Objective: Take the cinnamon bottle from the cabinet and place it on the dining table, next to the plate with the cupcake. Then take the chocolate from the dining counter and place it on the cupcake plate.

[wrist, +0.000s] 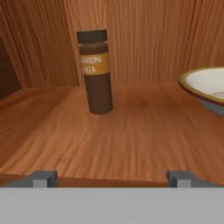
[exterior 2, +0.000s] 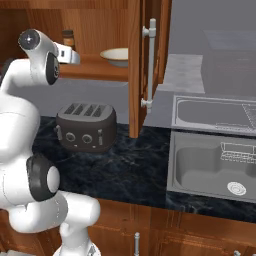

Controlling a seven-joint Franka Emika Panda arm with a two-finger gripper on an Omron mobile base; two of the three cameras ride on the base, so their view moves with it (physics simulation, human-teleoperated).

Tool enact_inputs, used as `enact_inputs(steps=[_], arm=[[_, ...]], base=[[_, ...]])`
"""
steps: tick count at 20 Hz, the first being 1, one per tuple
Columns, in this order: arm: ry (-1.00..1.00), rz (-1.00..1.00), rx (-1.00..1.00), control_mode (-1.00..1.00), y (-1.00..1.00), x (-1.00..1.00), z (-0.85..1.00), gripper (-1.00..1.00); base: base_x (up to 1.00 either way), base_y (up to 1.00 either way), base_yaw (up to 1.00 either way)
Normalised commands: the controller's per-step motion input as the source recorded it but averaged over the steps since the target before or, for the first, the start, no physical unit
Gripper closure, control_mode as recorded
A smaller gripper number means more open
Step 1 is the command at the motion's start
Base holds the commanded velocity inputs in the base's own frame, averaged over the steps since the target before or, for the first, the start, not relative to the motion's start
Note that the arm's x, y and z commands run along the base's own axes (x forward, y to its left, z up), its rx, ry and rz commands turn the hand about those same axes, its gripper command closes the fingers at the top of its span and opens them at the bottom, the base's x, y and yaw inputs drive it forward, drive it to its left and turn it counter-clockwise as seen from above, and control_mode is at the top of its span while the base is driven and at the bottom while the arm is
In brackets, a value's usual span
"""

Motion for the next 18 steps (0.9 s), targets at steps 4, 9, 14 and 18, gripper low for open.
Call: enact_inputs(steps=[4, 9, 14, 18], arm=[[0.10, 0.07, -0.07, -1.00, 0.02, 0.13, -0.01, -1.00], [0.00, 0.00, 0.00, -1.00, 0.00, 0.50, 0.22, -1.00], [-0.02, 0.00, -0.10, -1.00, 0.44, 0.49, 0.03, -1.00], [-0.01, 0.00, -0.05, -1.00, 0.34, 0.28, 0.14, -1.00]], base=[[0.00, 0.00, 0.00], [0.00, 0.00, 0.00], [0.00, 0.00, 0.00], [0.00, 0.00, 0.00]])
